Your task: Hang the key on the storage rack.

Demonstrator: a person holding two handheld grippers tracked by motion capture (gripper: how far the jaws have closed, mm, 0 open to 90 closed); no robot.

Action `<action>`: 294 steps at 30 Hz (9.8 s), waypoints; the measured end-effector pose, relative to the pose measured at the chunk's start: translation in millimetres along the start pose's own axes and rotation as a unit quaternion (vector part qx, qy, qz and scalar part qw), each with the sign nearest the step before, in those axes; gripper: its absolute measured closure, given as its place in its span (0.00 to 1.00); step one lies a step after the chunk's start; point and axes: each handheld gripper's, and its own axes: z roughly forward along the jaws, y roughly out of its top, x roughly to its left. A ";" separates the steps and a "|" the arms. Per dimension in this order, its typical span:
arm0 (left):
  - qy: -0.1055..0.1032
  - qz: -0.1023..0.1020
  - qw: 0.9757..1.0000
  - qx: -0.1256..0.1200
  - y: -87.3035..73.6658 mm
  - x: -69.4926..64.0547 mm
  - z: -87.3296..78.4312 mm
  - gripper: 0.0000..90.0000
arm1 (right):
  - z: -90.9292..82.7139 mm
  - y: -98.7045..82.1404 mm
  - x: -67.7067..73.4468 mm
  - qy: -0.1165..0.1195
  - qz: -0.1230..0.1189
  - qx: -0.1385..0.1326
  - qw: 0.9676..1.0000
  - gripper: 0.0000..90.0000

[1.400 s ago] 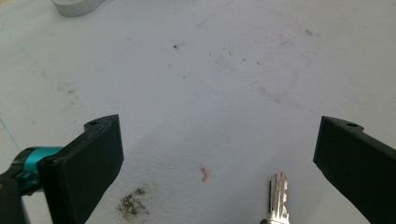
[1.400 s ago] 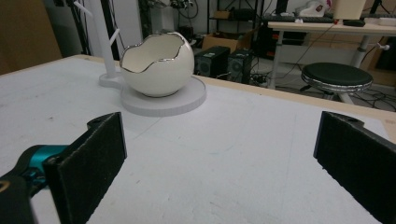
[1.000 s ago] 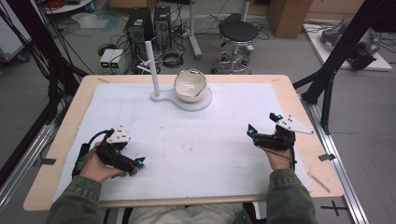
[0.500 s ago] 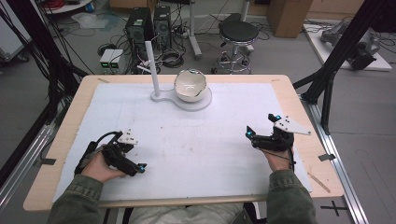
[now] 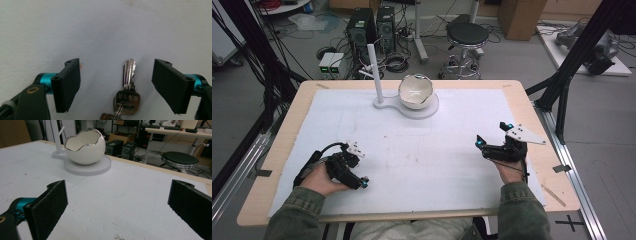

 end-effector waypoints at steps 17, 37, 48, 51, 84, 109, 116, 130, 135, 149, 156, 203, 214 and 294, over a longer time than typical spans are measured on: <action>-0.002 0.028 0.999 0.022 0.3 -2.9 0.8 0.49 | -0.4 0.1 -1.4 0.004 0.001 0.002 1.000 0.04; -0.009 0.054 0.998 0.003 -1.0 -0.6 3.5 0.92 | -2.5 0.7 -1.0 -0.006 0.003 -0.003 1.000 0.04; -0.005 0.036 0.997 -0.062 -7.6 9.2 -14.0 0.92 | -1.6 0.5 -0.8 -0.006 0.000 -0.001 1.000 0.04; -0.013 0.020 0.995 -0.097 -13.4 15.4 -23.7 0.92 | -1.3 0.3 -0.4 -0.005 0.001 0.000 1.000 0.04; -0.007 -0.043 0.956 -0.291 -15.8 24.6 -71.7 0.92 | -1.9 -2.4 -1.1 -0.004 0.027 0.008 1.000 0.03; 0.038 -0.056 0.943 -0.327 36.3 51.9 -114.5 0.92 | -4.8 -2.4 -4.4 -0.009 0.053 -0.001 0.999 0.02; 0.045 -0.059 0.940 -0.334 51.9 65.2 -120.9 0.92 | -4.4 -2.6 -3.9 -0.009 0.054 -0.001 0.998 0.02; 0.042 -0.074 0.933 -0.351 77.7 94.4 -124.4 0.92 | -4.3 -2.9 -4.0 -0.014 0.054 -0.003 0.998 0.01; 0.049 -0.074 0.931 -0.354 83.0 100.6 -129.6 0.92 | -4.5 -3.3 -3.5 -0.013 0.055 -0.002 0.998 0.01; 0.062 -0.095 0.925 -0.361 91.9 116.1 -125.3 0.92 | -5.6 -4.2 -3.6 -0.020 0.053 0.002 0.998 0.01; 0.069 -0.092 0.926 -0.360 106.6 124.6 -126.0 0.92 | -4.6 -4.7 -3.4 -0.018 0.050 0.004 0.999 0.01; 0.055 -0.125 0.904 -0.406 188.2 171.8 -89.8 0.92 | -12.3 -10.9 -8.2 -0.009 0.058 0.011 0.998 0.01; 0.045 -0.115 0.905 -0.406 193.9 167.4 -80.4 0.92 | -12.2 -13.0 -9.5 -0.012 0.057 0.016 0.998 0.01; 0.031 -0.151 0.892 -0.425 101.9 146.0 -96.5 0.02 | -4.7 -13.1 -6.0 -0.008 0.048 0.029 0.998 0.01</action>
